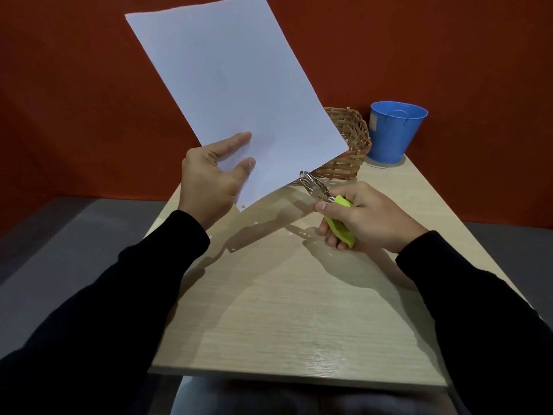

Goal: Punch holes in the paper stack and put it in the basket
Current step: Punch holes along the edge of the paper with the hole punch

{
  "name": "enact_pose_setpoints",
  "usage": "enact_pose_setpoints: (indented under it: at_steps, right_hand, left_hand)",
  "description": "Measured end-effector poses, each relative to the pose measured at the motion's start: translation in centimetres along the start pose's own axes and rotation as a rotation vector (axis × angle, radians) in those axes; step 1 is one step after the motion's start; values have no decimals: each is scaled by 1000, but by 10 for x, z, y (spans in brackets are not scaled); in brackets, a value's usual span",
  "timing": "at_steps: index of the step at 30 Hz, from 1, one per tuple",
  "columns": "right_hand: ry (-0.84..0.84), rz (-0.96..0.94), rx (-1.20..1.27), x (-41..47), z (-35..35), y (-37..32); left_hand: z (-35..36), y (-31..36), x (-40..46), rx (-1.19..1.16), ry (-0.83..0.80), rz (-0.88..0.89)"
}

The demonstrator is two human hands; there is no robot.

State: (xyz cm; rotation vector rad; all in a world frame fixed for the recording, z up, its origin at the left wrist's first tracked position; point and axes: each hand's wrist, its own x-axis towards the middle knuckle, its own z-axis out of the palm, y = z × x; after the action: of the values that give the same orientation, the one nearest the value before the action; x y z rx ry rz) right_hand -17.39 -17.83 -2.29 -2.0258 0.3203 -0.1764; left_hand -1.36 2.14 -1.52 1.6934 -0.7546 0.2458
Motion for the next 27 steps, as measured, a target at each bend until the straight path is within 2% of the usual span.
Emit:
enact_pose_setpoints:
  at_steps: [27]
  right_hand:
    - [28, -9, -116, -4, 3, -2]
  left_hand:
    - [6, 0, -4, -5, -20, -28]
